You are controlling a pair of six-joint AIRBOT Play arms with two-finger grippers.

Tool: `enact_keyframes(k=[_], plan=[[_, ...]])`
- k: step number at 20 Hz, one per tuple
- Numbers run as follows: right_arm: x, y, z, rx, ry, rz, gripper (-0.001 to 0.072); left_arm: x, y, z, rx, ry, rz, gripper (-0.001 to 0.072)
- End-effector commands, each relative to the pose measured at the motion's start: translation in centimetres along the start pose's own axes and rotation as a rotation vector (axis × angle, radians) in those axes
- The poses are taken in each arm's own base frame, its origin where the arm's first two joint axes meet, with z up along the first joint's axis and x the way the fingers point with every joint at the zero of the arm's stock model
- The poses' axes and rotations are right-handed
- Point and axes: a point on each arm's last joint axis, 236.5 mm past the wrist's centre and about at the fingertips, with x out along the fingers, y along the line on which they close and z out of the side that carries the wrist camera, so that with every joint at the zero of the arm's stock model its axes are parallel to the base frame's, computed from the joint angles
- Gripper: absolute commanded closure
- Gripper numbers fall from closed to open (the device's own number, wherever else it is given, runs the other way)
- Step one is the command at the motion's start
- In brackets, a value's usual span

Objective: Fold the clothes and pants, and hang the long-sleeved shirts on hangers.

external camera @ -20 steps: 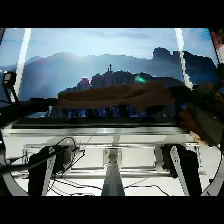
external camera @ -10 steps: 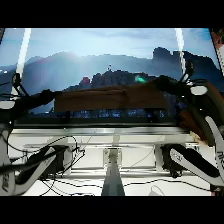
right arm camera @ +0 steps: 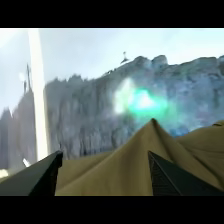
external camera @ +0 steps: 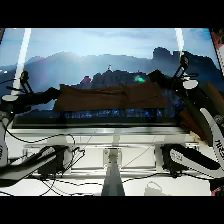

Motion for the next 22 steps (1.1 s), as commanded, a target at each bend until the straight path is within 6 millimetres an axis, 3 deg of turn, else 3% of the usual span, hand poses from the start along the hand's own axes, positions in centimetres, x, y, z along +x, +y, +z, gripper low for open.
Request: enact_keyframes(k=[1, 2, 5, 11, 12, 13, 14, 15, 16, 17, 18, 19, 20, 22], plan=[[-0.4, 0.8, -1.3, -0.115, 0.102, 0.008, 0.0119, -1.4, 3.5, -2.7, 0.003, 0.179, 0.163, 0.0103], [-0.5, 1.0, -1.7, -0.114, 0.120, 0.016, 0.0121, -1.5, 3.6, -2.8, -0.007, 0.184, 0.169, 0.0056], [-0.6, 1.6, -3.1, -0.119, 0.174, 0.037, 0.0125, -0.6, 3.5, -3.2, -0.049, 0.202, 0.144, 0.0057], [-0.8, 1.9, -4.0, -0.141, 0.209, 0.054, 0.0125, 3.4, 2.2, -4.7, -0.069, 0.258, -0.015, 0.0087], [-0.8, 2.1, -4.0, -0.137, 0.211, 0.060, 0.0126, 3.8, 2.0, -5.1, -0.025, 0.277, -0.026, 0.0189], [-0.7, 2.4, -4.2, -0.144, 0.214, 0.065, 0.0127, 4.1, 1.6, -5.3, 0.026, 0.288, -0.034, 0.0347], [-0.6, 3.3, -4.4, -0.142, 0.215, 0.082, 0.0127, 4.3, 0.9, -5.0, 0.105, 0.288, -0.048, 0.0563], [-0.3, 4.6, -4.8, -0.134, 0.213, 0.110, 0.0129, 4.3, 0.2, -4.4, 0.163, 0.279, -0.054, 0.0691], [-0.1, 5.9, -5.0, -0.137, 0.206, 0.133, 0.0191, 4.1, -0.6, -3.1, 0.204, 0.254, -0.054, 0.0693], [0.1, 7.3, -5.3, -0.169, 0.204, 0.150, 0.0364, 3.5, -1.5, -1.3, 0.246, 0.217, -0.051, 0.0693], [0.3, 8.7, -5.4, -0.207, 0.190, 0.164, 0.0478, 2.7, -2.7, 0.8, 0.294, 0.166, -0.047, 0.0694], [0.6, 10.4, -5.1, -0.248, 0.156, 0.177, 0.0543, 1.5, -3.9, 2.9, 0.343, 0.110, -0.041, 0.0694], [0.9, 12.0, -4.6, -0.292, 0.117, 0.186, 0.0680, 0.0, -5.5, 5.0, 0.387, 0.053, -0.040, 0.0694], [2.0, 15.2, -4.6, -0.374, 0.102, 0.211, 0.0695, -3.5, -8.8, 7.7, 0.453, -0.032, -0.052, 0.0693]])
